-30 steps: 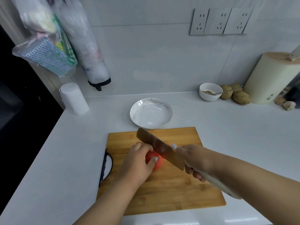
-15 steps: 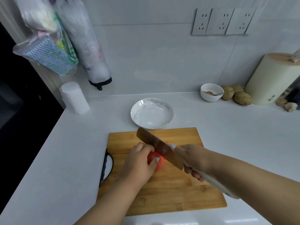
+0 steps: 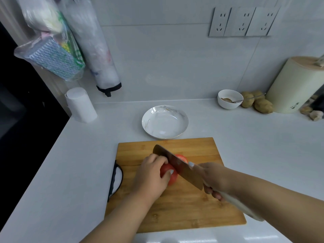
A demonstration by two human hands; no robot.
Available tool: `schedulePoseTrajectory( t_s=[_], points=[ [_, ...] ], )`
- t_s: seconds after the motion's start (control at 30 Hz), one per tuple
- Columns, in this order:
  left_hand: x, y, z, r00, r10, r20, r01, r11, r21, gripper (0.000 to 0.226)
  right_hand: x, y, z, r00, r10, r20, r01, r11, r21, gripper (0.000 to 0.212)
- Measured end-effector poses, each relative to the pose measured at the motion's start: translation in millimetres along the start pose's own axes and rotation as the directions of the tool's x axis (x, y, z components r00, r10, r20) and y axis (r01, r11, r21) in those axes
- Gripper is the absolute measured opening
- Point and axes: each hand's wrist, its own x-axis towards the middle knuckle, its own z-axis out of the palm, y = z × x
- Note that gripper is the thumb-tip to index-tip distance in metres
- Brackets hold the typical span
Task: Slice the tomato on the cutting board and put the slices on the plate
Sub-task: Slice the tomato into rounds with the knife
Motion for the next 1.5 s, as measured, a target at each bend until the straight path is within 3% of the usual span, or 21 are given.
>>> schedulePoseTrajectory(
  t_s=[0.43, 0.6, 0.73, 0.97, 1.23, 1.5],
  points=[
    [-2, 2, 0, 1.000, -0.021, 0.005, 0.020, 0.999, 0.029, 0.024, 37, -11, 21, 0.997, -0.074, -0.025, 0.073, 0.997, -0.015, 0.065],
    [-2, 2, 1, 1.000, -0.028, 0.010, 0.028, 0.999, 0.032, 0.026, 39, -8, 19, 0.999, -0.035, 0.016, 0.035, 0.999, 0.017, 0.067],
    [-3, 1, 1, 0.999, -0.041, 0.018, 0.041, 0.999, 0.028, 0.026, 39, -7, 17, 0.998, 0.033, 0.045, -0.035, 0.999, 0.035, 0.081],
    [-5, 0, 1, 0.999, -0.052, -0.008, 0.052, 0.998, 0.019, 0.024, 40, -1, 18, 0.996, -0.074, 0.044, 0.069, 0.991, 0.117, 0.054],
    [-7, 1, 0, 0.999, -0.044, 0.002, 0.044, 0.999, 0.018, 0.025, 38, -4, 20, 0.996, 0.033, 0.079, -0.042, 0.993, 0.111, 0.073],
    [-8, 1, -3, 0.998, -0.067, 0.011, 0.067, 0.998, -0.017, 0.024, 23, -9, 11, 0.997, -0.071, -0.022, 0.073, 0.987, 0.146, 0.056]
  ],
)
